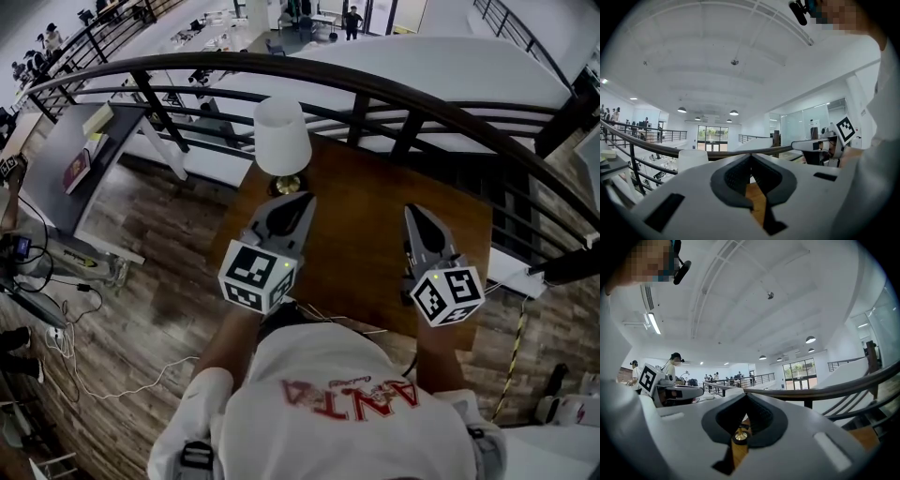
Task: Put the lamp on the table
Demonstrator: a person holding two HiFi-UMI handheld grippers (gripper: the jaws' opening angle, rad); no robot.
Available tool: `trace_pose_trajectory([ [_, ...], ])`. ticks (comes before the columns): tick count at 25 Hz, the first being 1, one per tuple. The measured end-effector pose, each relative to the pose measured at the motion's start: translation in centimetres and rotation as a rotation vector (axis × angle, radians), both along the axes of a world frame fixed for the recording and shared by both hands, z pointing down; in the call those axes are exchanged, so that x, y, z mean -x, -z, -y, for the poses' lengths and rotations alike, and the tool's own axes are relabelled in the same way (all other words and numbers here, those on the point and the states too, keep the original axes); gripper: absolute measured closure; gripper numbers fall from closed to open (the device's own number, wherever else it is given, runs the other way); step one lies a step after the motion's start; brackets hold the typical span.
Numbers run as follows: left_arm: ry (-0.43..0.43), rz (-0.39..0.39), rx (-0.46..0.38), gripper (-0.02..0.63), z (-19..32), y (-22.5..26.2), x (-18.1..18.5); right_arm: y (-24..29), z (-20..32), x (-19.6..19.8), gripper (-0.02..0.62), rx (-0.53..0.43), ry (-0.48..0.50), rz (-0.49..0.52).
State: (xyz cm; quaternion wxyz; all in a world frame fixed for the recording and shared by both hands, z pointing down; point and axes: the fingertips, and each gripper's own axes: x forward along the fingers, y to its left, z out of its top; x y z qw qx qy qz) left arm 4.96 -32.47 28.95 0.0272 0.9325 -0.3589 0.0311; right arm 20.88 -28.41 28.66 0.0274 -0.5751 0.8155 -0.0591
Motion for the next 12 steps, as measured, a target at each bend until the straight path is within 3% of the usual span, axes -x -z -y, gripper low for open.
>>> trace_pose_trajectory([
  [12, -0.012, 0.01, -0.011, 0.597, -0.53, 0.0, -0.45, -0.72, -0.18, -0.16, 0.593, 0.009, -0.013, 0.008],
])
